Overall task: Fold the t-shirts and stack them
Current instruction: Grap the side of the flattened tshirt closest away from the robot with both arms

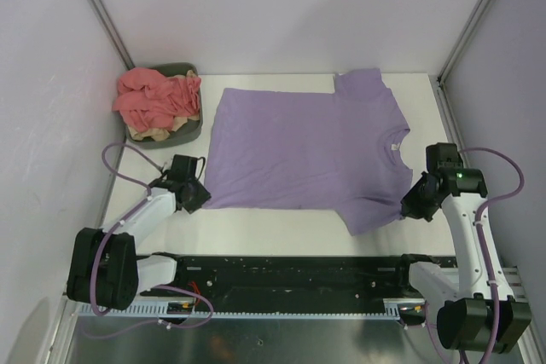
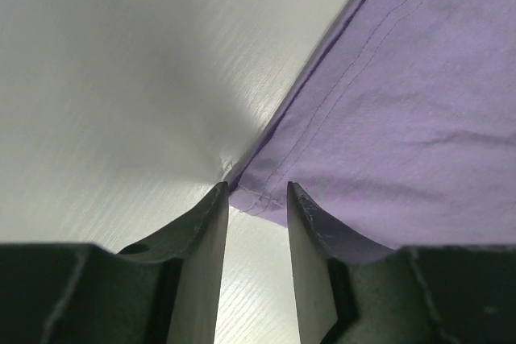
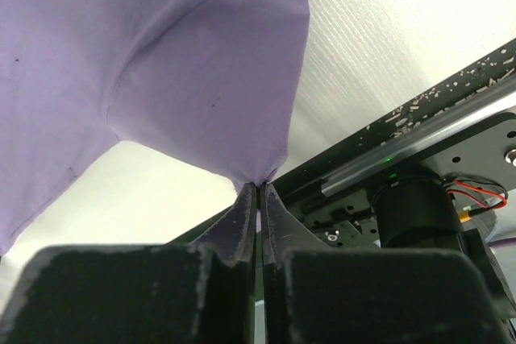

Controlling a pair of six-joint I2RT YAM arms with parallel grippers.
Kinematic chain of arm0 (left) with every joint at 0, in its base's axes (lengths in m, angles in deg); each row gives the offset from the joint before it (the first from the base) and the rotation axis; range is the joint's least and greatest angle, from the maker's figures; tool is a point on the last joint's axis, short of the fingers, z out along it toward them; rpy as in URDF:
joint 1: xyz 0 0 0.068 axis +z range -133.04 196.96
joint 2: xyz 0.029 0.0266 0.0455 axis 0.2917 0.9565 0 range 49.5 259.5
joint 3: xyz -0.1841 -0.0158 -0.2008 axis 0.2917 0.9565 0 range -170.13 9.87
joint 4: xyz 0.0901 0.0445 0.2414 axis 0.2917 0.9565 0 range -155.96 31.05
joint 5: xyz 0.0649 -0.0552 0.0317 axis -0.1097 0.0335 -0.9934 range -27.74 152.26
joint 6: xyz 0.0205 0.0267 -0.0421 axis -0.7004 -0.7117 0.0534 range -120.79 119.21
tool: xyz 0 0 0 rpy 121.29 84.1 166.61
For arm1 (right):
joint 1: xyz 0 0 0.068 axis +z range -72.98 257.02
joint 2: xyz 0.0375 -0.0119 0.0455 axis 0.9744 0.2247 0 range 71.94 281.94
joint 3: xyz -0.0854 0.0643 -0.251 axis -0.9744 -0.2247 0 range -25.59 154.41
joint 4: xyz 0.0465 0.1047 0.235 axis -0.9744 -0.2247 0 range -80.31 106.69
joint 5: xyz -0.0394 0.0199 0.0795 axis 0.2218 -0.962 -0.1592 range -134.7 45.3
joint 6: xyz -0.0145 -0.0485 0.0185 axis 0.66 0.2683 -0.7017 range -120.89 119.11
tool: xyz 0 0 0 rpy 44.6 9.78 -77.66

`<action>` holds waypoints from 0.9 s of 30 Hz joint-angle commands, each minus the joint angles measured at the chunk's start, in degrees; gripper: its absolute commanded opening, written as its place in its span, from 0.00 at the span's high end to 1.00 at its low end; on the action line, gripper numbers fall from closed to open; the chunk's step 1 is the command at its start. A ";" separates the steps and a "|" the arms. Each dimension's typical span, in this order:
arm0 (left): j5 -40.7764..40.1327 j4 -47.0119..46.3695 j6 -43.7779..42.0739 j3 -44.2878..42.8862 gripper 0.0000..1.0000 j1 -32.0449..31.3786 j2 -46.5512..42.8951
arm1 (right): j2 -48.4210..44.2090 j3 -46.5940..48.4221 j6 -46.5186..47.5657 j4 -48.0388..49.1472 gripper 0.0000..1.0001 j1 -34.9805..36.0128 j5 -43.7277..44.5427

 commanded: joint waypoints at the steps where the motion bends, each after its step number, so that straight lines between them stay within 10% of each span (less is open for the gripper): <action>1: -1.08 -0.47 1.94 0.02 0.61 -0.82 1.01 | 0.68 2.12 1.69 2.13 1.00 -0.30 0.76; 14: -4.16 1.75 0.90 -2.30 0.98 -1.50 1.14 | 3.42 2.25 3.65 5.22 1.00 0.11 0.36; 27: -8.85 7.09 -2.91 -3.23 1.00 -1.49 -5.21 | 2.14 3.77 3.83 0.46 1.00 8.09 5.02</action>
